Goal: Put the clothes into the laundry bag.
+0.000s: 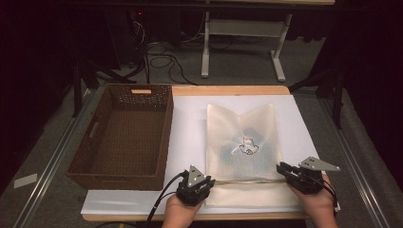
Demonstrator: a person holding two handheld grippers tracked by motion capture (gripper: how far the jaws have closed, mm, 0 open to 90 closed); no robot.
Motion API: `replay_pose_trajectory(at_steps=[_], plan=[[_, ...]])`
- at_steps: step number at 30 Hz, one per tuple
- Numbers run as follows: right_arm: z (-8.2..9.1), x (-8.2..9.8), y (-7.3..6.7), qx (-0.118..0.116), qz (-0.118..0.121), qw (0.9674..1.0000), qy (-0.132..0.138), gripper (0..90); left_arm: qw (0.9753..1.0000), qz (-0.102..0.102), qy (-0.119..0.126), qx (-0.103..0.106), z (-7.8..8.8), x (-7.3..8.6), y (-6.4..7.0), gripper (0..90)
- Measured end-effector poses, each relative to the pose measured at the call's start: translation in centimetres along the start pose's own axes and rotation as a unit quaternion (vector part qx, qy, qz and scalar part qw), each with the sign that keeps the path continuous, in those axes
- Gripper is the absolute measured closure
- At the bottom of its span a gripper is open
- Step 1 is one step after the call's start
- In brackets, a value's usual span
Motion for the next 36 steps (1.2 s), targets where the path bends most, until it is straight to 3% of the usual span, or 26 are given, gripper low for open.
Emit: replay_pose_trajectory(at_steps=[3, 5, 6, 8, 11, 12, 16, 20, 24, 29, 32, 36], plan=[[0.0, 0.0, 0.1, 0.000, -0.001, 1.0000, 0.000, 75.9, 0.9998, 0.001, 0.022, -0.003, 0.9, -0.5, 0.2, 66.4], [0.0, 0.0, 0.1, -0.001, -0.001, 1.0000, 0.001, 75.9, 0.9996, -0.004, 0.022, -0.018, 1.3, -0.4, 0.0, 63.2], [0.0, 0.0, 0.1, -0.001, -0.001, 1.0000, 0.001, 75.9, 0.9997, -0.002, 0.016, -0.021, 1.4, -0.2, -0.1, 61.7], [0.1, -0.1, 0.0, -0.002, -0.003, 1.0000, 0.002, 75.9, 0.9995, 0.021, -0.010, -0.021, 0.9, 0.9, -0.5, 59.6], [0.2, -0.1, 0.1, 0.000, -0.003, 1.0000, 0.003, 75.9, 0.9969, 0.037, -0.058, -0.039, -0.1, 2.5, -1.3, 54.5], [0.3, -0.1, 0.1, -0.001, -0.004, 1.0000, 0.002, 75.9, 0.9970, 0.040, -0.053, -0.040, -0.3, 2.6, -1.4, 53.2], [0.4, -0.2, 0.0, 0.000, -0.004, 1.0000, 0.004, 75.9, 0.9970, 0.032, -0.045, -0.053, -0.4, 2.7, -1.3, 61.7], [0.4, -0.3, -0.1, -0.001, -0.001, 1.0000, 0.008, 75.9, 0.9964, 0.043, -0.042, -0.059, -0.5, 2.7, -1.3, 70.4], [0.6, -0.7, -0.5, -0.006, 0.006, 0.9998, 0.019, 75.7, 0.9967, 0.052, -0.041, -0.046, -0.7, 2.6, -1.2, 83.7], [1.3, -1.6, -2.0, -0.022, 0.012, 0.9990, 0.037, 75.3, 0.9972, 0.036, -0.038, -0.053, -0.8, 2.1, -0.9, 86.1], [1.8, -2.2, -3.1, -0.033, 0.018, 0.9982, 0.047, 74.9, 0.9978, 0.009, -0.022, -0.063, -0.8, 1.4, -0.4, 86.2], [2.3, -2.9, -5.0, -0.051, 0.033, 0.9966, 0.056, 74.8, 0.9977, -0.010, -0.011, -0.067, -0.8, 1.0, 0.3, 86.1]])
Point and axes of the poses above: each handheld gripper's, and its own axes: z roughly backward along the jaws, x roughly out of its underside, y roughly to its right, the point moved 10 cm from there along -z, roughly forward along the jaws, and after that the axes turned 13 degrees about x, right-handed, at the moved point
